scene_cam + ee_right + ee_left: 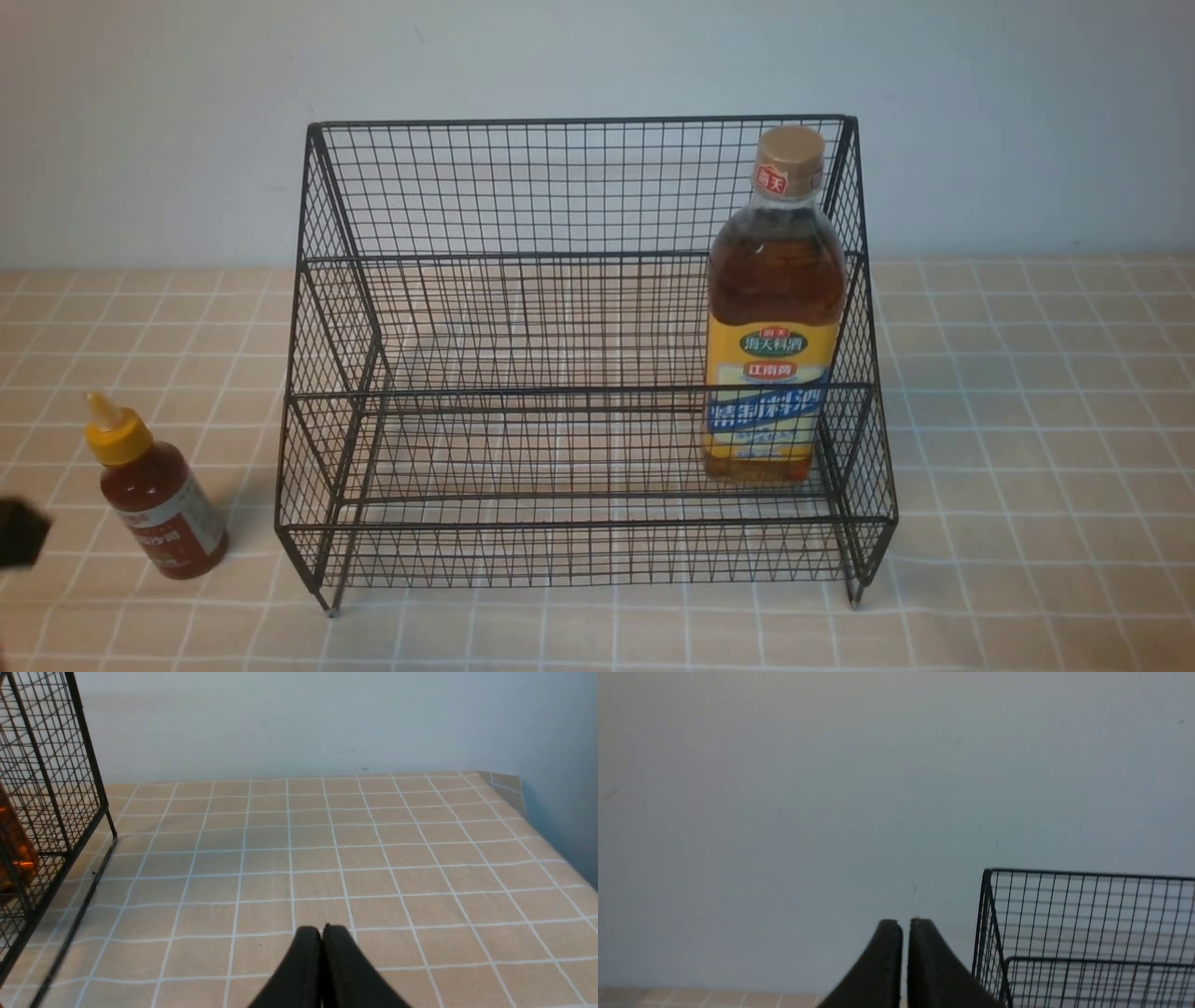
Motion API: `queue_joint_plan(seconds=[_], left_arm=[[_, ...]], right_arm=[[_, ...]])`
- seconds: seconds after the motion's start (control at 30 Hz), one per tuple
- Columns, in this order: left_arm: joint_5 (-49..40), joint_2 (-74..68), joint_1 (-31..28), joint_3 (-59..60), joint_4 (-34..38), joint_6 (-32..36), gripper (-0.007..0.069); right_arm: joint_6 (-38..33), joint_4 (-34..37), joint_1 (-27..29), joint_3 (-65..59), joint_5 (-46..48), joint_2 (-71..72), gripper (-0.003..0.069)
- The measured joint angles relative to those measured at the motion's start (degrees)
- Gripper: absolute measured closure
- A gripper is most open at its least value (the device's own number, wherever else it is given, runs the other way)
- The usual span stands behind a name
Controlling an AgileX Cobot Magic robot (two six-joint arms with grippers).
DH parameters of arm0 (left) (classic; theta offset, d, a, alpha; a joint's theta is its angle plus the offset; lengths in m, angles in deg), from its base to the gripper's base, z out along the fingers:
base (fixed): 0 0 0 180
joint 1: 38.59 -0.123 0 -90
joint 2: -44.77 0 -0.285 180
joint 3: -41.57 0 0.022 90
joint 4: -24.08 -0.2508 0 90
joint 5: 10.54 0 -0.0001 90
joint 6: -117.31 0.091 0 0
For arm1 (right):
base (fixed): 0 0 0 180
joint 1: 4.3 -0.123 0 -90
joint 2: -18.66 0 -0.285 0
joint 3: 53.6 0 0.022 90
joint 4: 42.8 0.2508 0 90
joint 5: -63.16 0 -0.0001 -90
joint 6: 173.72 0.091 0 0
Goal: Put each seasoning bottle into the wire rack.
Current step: Use the left arm to grab the condiment bottle closest to it
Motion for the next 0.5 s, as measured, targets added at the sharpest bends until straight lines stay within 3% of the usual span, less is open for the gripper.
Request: queue_joint_plan(seconds=[0.23, 0.33, 0.5], left_arm=[[9.13, -17.02, 0.0, -2.06, 1.26, 0.25, 0.0392], [15.35, -25.58, 0.0, -2.12, 6.27, 0.43, 0.023], [25.11, -38.29, 0.0, -2.7, 11.46, 0.68, 0.0106]], right_arm=[[0.0, 0.0, 0.0, 0.0, 0.0, 0.0, 0.0673], [0.0, 0.0, 0.0, 0.0, 0.0, 0.0, 0.0673], [0.0, 0.0, 0.0, 0.0, 0.0, 0.0, 0.0673]])
